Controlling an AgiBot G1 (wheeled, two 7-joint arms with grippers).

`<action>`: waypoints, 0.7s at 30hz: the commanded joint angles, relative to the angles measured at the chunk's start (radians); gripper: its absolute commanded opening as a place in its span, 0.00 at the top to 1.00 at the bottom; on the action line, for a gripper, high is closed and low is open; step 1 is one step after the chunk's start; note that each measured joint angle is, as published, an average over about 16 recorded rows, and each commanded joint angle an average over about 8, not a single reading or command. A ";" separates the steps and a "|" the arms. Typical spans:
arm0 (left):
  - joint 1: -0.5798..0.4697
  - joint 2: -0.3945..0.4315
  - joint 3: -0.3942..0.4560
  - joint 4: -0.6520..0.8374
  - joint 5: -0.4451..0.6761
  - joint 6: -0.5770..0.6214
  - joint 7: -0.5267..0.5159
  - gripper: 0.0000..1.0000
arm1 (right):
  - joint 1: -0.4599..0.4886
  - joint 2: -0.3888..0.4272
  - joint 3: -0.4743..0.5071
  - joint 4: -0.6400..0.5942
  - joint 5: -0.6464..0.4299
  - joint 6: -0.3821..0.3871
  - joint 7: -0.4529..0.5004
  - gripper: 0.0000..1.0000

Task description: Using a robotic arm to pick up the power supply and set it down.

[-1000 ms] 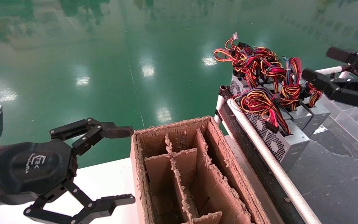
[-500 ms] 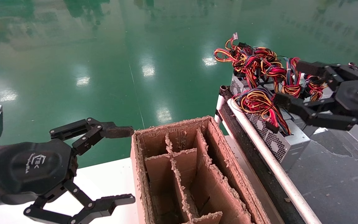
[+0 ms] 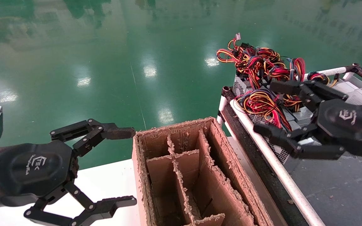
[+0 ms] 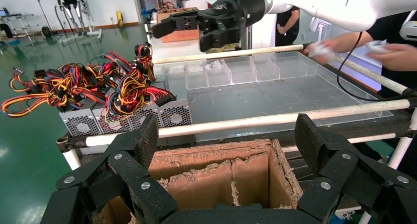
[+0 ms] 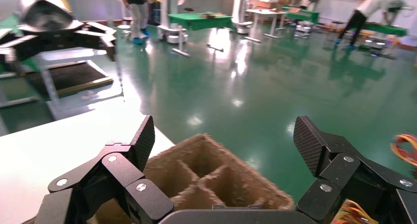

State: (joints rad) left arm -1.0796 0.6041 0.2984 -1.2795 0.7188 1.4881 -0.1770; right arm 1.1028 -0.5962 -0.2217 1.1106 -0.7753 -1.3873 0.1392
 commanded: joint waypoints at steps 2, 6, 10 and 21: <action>0.000 0.000 0.000 0.000 0.000 0.000 0.000 0.00 | -0.004 -0.002 -0.007 0.022 0.006 -0.014 0.006 0.00; 0.000 0.000 0.000 0.000 0.000 0.000 0.000 0.00 | -0.008 -0.004 -0.017 0.051 0.013 -0.032 0.014 0.00; 0.000 0.000 0.001 0.000 0.000 0.000 0.000 0.00 | -0.013 -0.007 -0.027 0.080 0.021 -0.050 0.022 0.00; 0.000 0.000 0.001 0.000 -0.001 0.000 0.001 0.00 | -0.026 -0.014 -0.052 0.157 0.040 -0.098 0.044 0.00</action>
State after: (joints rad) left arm -1.0797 0.6037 0.2994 -1.2794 0.7180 1.4876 -0.1765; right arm 1.0777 -0.6094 -0.2730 1.2651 -0.7355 -1.4835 0.1821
